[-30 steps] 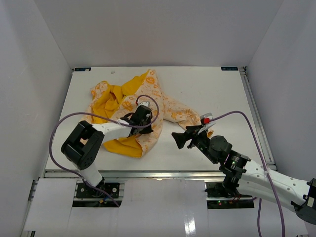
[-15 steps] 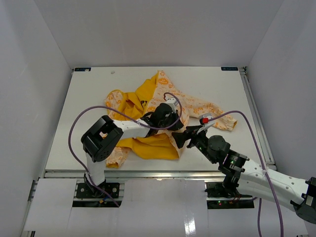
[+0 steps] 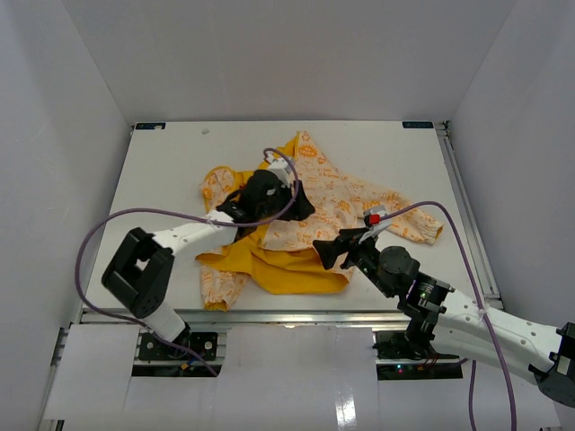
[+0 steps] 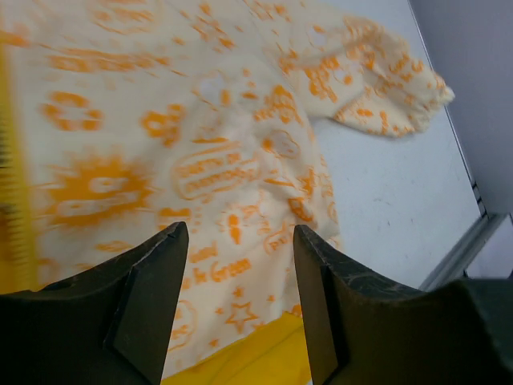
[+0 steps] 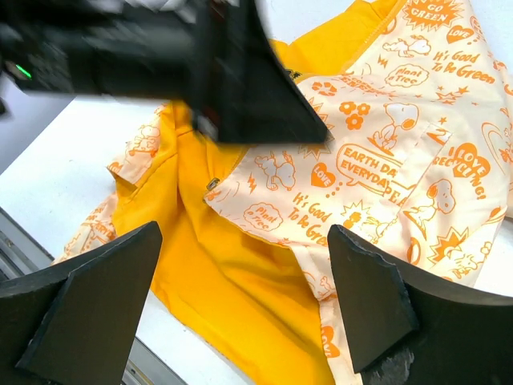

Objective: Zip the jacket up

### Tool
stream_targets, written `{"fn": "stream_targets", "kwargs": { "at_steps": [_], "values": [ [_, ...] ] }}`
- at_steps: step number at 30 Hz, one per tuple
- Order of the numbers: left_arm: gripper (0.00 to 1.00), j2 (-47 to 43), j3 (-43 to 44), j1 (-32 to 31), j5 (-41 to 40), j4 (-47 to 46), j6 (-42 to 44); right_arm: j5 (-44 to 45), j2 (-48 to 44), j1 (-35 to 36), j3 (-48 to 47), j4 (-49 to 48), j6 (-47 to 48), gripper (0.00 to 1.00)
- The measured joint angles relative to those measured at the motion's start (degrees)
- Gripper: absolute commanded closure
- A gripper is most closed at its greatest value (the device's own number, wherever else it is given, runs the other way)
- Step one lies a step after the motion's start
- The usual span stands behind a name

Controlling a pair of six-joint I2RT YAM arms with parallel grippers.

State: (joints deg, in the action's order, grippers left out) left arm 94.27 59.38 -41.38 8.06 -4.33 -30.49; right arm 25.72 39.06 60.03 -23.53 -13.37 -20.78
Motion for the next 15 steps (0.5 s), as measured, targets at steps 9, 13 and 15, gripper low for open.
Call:
{"fn": "stream_targets", "kwargs": {
  "at_steps": [9, 13, 15],
  "values": [
    [0.35, -11.0, -8.3, 17.4, 6.2, 2.1, 3.8, -1.1, 0.1, 0.0, 0.0, -0.3, 0.7, 0.09],
    [0.35, -4.5, -8.4, 18.0, 11.4, 2.6, 6.2, -1.1, 0.0, 0.0, 0.0, -0.3, 1.4, 0.09],
    [0.34, -2.4, -8.5, 18.0, 12.5, 3.1, 7.5, -1.1, -0.3, 0.0, 0.0, -0.3, 1.5, 0.09]
  ]
}}
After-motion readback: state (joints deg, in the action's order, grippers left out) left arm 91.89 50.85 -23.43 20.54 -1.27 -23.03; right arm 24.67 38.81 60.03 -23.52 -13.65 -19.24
